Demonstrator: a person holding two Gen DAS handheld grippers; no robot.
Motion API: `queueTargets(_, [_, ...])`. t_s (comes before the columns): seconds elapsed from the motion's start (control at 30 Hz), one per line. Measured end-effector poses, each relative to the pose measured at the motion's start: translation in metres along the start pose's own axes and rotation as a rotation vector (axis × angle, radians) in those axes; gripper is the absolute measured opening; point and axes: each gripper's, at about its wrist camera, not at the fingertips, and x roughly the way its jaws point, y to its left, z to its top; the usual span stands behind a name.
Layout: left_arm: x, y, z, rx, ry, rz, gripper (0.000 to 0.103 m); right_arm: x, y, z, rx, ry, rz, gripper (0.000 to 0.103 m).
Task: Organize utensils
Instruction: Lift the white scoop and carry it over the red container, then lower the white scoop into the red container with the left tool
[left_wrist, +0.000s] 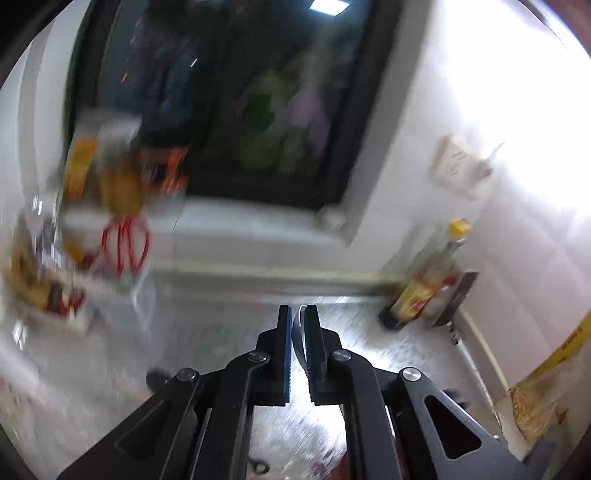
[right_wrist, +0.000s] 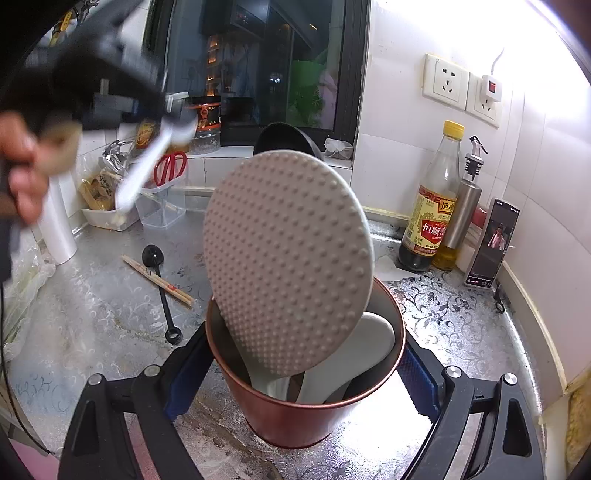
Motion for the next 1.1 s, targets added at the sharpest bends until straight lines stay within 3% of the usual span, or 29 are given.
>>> queueTargets(0.13, [-0.008, -0.036, 0.012, 0.119, -0.068, -0.057, 0.006, 0.001, 0.000, 0.000, 0.002, 0.000, 0.003, 0.093])
queueTargets(0.27, [0.002, -0.065, 0.017, 0.206, -0.076, -0.103, 0.006, 0.001, -0.001, 0.000, 0.001, 0.000, 0.002, 0.094])
queueTargets(0.57, [0.012, -0.109, 0.012, 0.343, -0.135, -0.115, 0.006, 0.001, -0.001, 0.001, 0.001, 0.001, 0.003, 0.093])
queueTargets(0.9, [0.011, -0.121, -0.012, 0.398, -0.144, -0.160, 0.006, 0.001, 0.000, 0.001, -0.001, 0.003, 0.001, 0.093])
queueTargets(1.1, [0.002, -0.109, -0.024, 0.365, -0.120, -0.193, 0.007, 0.001, 0.000, 0.001, -0.001, 0.003, 0.002, 0.094])
